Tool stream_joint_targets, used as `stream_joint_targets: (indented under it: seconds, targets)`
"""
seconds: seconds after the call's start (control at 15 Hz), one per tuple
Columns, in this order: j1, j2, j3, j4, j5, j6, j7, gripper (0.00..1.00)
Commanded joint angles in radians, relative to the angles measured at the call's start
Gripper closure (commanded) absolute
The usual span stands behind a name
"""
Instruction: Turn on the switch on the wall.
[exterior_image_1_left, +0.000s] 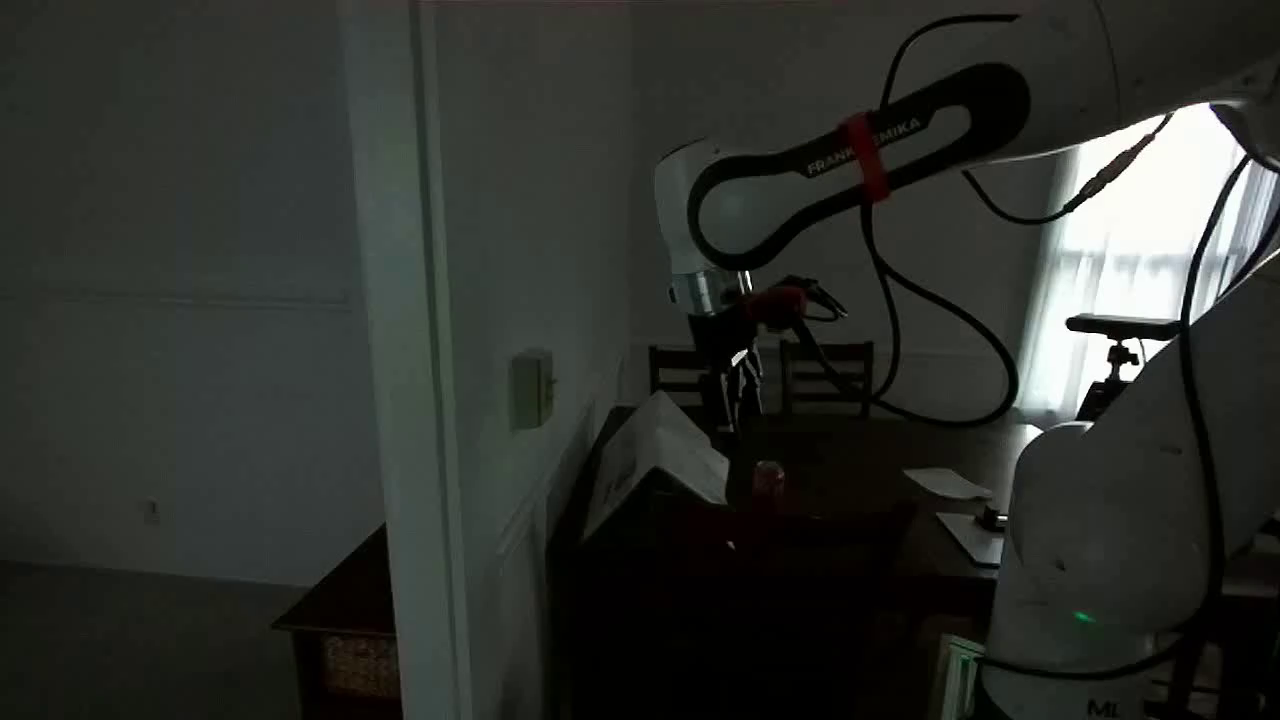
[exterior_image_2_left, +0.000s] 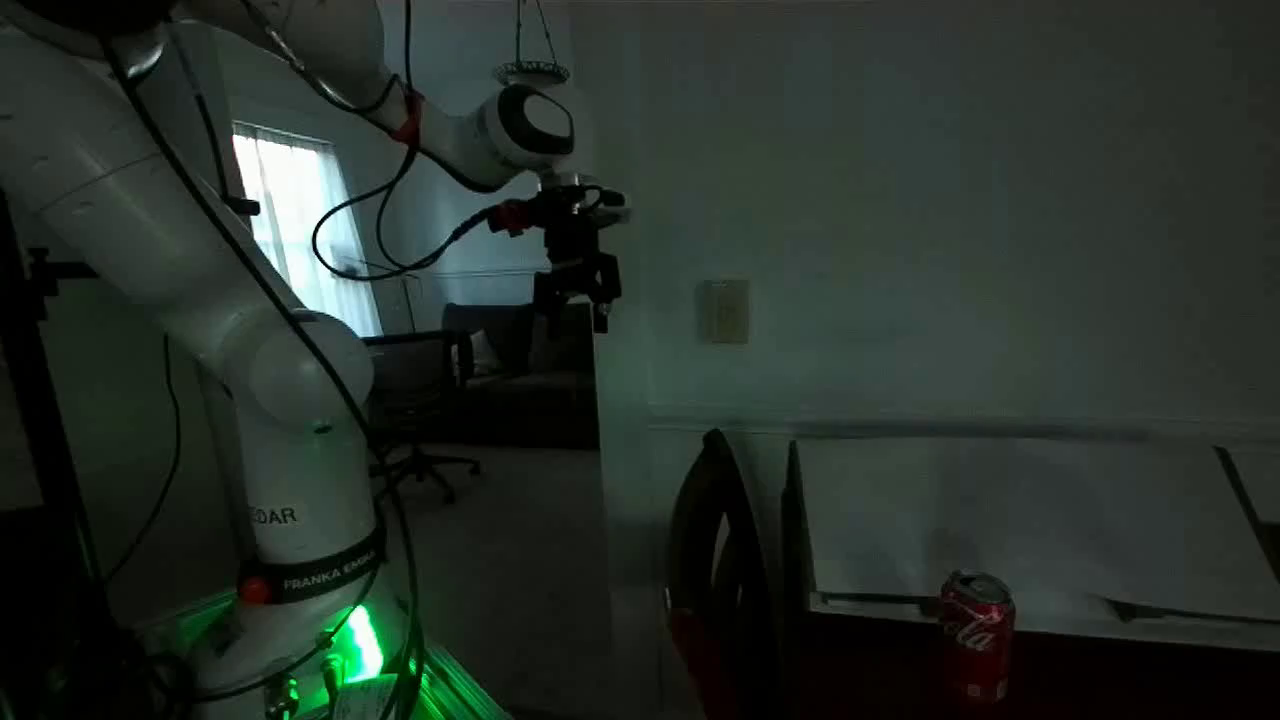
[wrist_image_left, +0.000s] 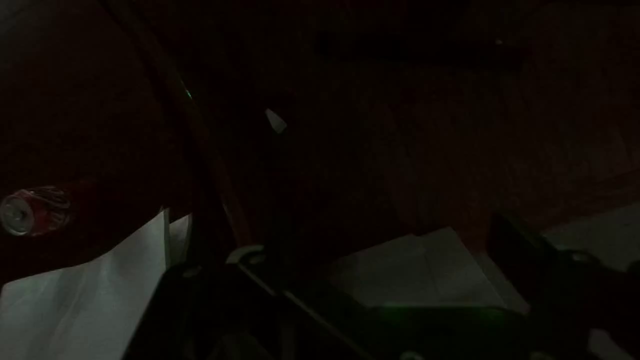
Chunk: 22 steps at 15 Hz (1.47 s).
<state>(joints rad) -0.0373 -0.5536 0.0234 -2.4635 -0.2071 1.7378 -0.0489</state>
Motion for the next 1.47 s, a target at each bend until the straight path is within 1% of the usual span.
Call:
stream_joint_targets:
  seconds: [0.0,1.0,1.2,1.4]
  targets:
    - [0.013,0.001,-0.011,0.002,-0.005,-0.003,0.005,0.00]
    - [0.013,0.001,-0.011,0.002,-0.005,-0.003,0.005,0.00]
    - [0.012,0.032,-0.066,0.070,0.139,-0.004,0.018,0.00]
    - [0.000,0.064,-0.133,0.155,0.251,-0.018,-0.029,0.00]
